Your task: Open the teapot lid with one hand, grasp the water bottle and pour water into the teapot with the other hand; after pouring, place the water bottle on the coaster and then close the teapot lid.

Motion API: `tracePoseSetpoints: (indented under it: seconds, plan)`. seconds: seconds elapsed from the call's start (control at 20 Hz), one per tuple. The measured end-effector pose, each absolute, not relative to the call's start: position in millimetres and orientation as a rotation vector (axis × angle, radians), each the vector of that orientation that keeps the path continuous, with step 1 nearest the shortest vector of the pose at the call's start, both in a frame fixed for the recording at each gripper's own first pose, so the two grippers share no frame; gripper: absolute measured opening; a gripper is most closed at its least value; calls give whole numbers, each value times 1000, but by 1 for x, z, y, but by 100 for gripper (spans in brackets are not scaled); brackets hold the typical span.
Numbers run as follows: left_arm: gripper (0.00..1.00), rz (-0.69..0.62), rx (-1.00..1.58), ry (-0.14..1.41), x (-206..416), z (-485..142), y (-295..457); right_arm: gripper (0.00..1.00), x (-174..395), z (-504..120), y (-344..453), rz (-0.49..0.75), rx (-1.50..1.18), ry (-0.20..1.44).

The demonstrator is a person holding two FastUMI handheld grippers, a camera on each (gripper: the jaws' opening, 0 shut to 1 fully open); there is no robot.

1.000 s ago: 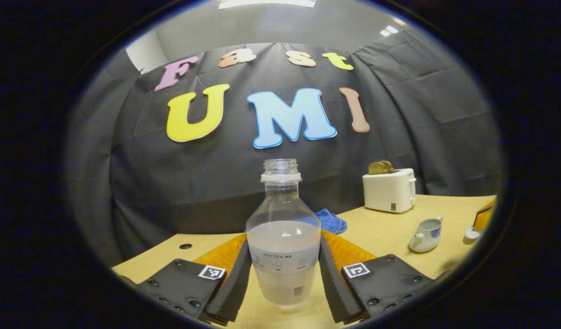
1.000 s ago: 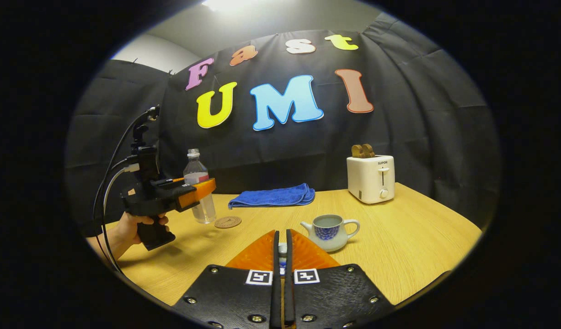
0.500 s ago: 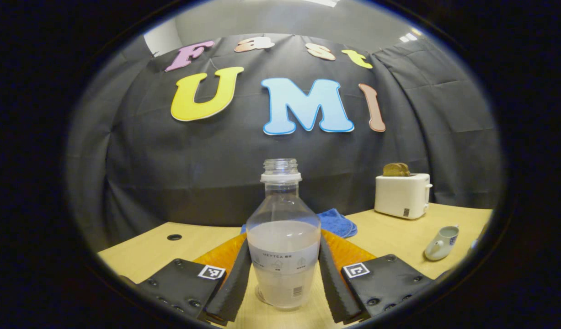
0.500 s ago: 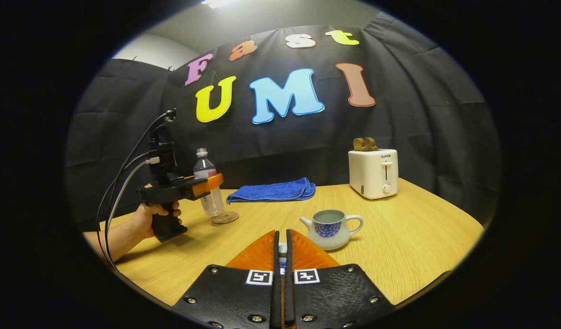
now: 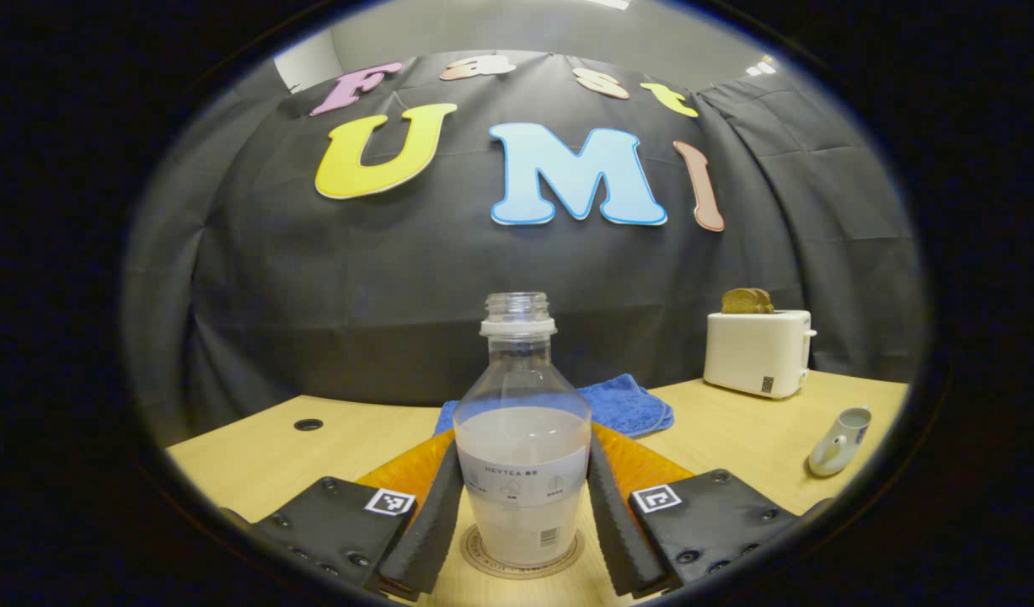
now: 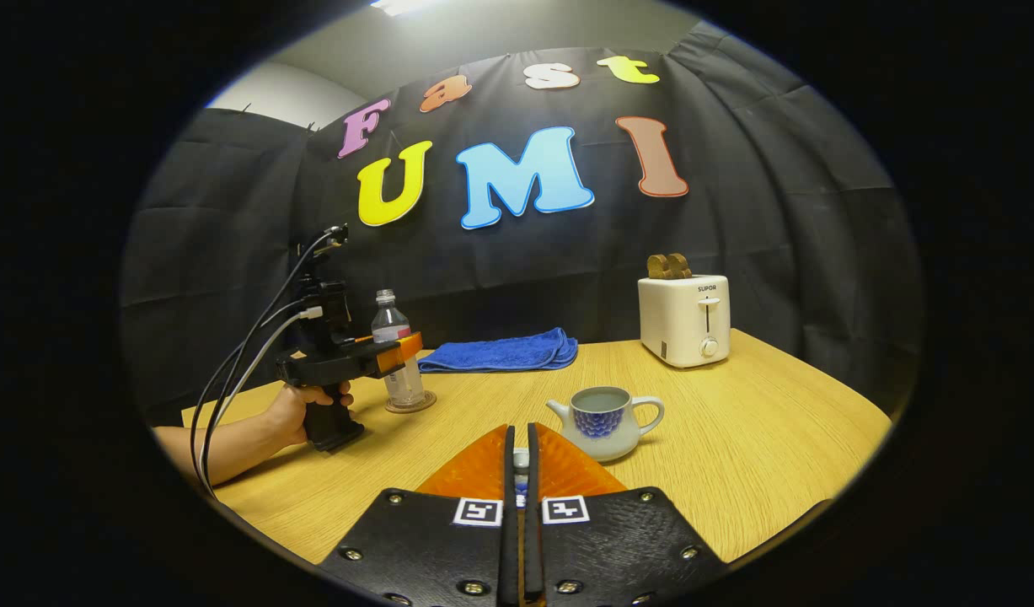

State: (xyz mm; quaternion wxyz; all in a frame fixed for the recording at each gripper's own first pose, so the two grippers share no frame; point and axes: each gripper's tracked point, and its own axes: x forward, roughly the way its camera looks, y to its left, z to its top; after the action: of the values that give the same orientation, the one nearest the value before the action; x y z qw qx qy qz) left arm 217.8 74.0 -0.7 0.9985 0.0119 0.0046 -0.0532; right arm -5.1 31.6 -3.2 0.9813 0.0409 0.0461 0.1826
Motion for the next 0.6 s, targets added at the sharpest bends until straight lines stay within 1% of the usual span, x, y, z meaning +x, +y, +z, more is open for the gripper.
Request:
tracePoseSetpoints:
  seconds: [0.4, 0.6]
  plan:
    - [84, -101, 6, 10, 221, -3, 81, 3, -6, -3, 32, 368, 84, 89]
    - [89, -89, 1, 6, 220, -1, 84, 3, -6, -3, 32, 369, 83, 93]
